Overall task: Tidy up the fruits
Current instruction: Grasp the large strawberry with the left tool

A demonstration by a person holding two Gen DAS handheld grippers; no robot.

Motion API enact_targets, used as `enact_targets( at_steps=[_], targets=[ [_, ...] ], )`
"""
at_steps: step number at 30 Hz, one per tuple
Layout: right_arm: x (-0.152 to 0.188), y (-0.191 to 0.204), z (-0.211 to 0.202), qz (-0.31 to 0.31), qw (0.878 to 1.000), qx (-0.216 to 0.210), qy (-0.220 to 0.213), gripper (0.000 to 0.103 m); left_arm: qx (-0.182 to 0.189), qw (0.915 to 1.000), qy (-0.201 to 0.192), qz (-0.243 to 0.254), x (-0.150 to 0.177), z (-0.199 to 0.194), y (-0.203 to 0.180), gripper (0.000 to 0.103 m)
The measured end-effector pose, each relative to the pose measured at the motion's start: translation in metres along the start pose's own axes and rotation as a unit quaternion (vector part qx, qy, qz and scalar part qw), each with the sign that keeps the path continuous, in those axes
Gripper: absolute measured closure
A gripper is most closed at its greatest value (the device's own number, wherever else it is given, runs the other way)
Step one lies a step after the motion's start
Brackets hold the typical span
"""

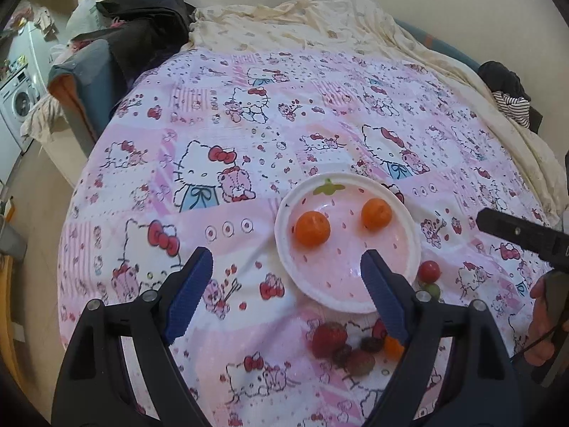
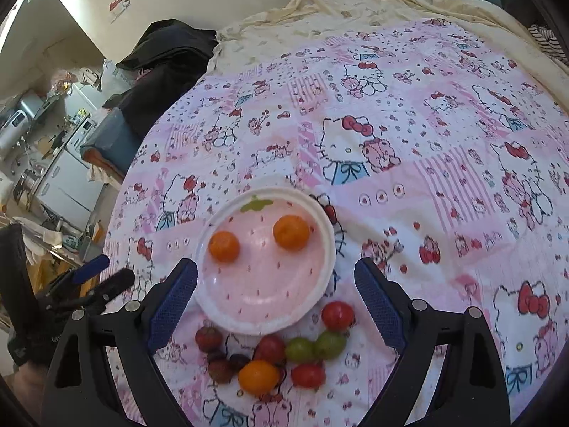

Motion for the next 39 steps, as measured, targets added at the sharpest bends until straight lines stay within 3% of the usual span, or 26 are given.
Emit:
enact_targets(
  at_steps=[9, 18, 22, 26, 30, 36, 39],
  targets=[
    [0.038, -0.014, -0.022, 0.015, 1.0, 0.013, 0.018, 0.011, -0.001, 0.9992, 0.022, -0.033, 0.033, -0.008, 0.007, 0.02],
    [0.072, -0.033, -0.016, 0.066, 0.995, 0.024, 0.067, 0.011, 0.013, 0.9939, 0.087, -0.066, 0.067, 0.02, 0.004, 0.021],
    [0.073, -0.034, -0.016, 0.063, 0.995, 0.03, 0.066, 0.011, 0.031, 0.9889, 0.131, -0.064, 0.083, 0.046, -0.01, 0.032],
    [0.075, -0.038, -0.013, 0.065, 0.995, 0.032, 0.07, 0.011, 0.033, 0.9865, 0.158, -0.031, 0.093, 0.07, -0.024, 0.037],
    [0.078, -0.042, -0.009, 0.068, 0.994, 0.035, 0.08, 0.011, 0.022, 0.9844, 0.174, 0.009, 0.1, 0.089, -0.03, 0.053],
    [0.08, -0.046, -0.003, 0.061, 0.993, 0.045, 0.087, 0.011, 0.019, 0.9812, 0.189, 0.036, 0.106, 0.1, -0.034, 0.054],
    [0.081, -0.047, 0.001, 0.062, 0.993, 0.046, 0.091, 0.011, 0.013, 0.9814, 0.187, 0.041, 0.105, 0.1, -0.035, 0.073]
  ],
)
Point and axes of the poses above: each gripper's, at about its wrist camera, not at the fingertips, and z roughly the way its jaws point, y to its left, x to its underside, the point moved 8 cm from there along z, roughly the way its jaws point, and after that the axes turned 11 degrees about x, right-handed, at the moved point
